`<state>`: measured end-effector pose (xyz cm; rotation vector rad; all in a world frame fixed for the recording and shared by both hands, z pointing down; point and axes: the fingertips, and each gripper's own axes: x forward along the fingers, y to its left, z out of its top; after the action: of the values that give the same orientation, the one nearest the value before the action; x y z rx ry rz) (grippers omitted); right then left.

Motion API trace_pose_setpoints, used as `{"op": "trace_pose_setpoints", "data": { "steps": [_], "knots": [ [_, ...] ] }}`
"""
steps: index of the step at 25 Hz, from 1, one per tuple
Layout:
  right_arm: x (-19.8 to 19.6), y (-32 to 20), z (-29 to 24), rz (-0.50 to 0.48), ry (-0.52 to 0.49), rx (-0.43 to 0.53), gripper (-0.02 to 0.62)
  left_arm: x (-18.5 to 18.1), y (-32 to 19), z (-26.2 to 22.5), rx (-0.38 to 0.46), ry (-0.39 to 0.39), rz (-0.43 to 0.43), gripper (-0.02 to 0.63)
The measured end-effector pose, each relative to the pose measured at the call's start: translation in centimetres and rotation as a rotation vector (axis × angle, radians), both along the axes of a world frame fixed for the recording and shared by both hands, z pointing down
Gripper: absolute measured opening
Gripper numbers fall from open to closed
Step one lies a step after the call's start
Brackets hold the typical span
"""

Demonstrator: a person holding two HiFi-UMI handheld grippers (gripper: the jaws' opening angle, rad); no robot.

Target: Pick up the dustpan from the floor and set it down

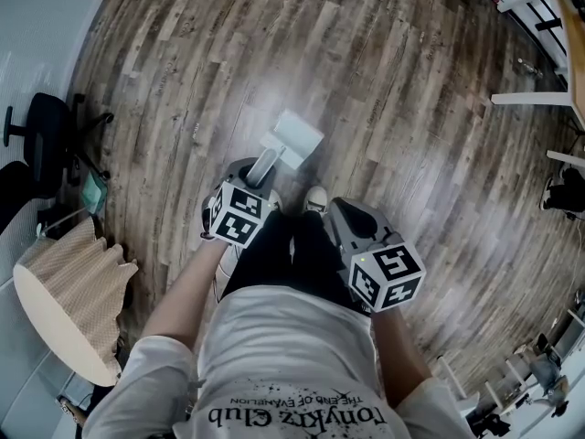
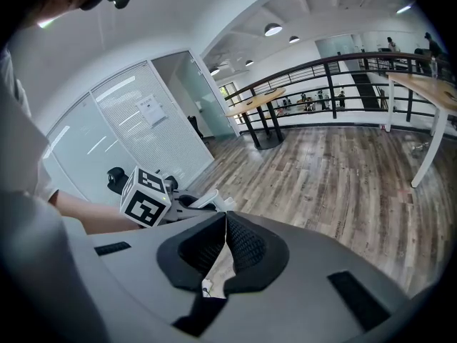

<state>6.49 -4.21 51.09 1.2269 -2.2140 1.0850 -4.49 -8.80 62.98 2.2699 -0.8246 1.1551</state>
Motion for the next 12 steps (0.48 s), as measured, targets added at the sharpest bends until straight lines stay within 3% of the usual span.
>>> {"op": "trace_pose_setpoints", "data": {
  "steps": [12],
  "knots": [
    [-0.62, -0.41, 0.16, -0.016, -0.002, 0.007, 0.026, -0.33, 0.66, 0.92, -0.016, 0.002, 0.007, 0.077]
  ]
}}
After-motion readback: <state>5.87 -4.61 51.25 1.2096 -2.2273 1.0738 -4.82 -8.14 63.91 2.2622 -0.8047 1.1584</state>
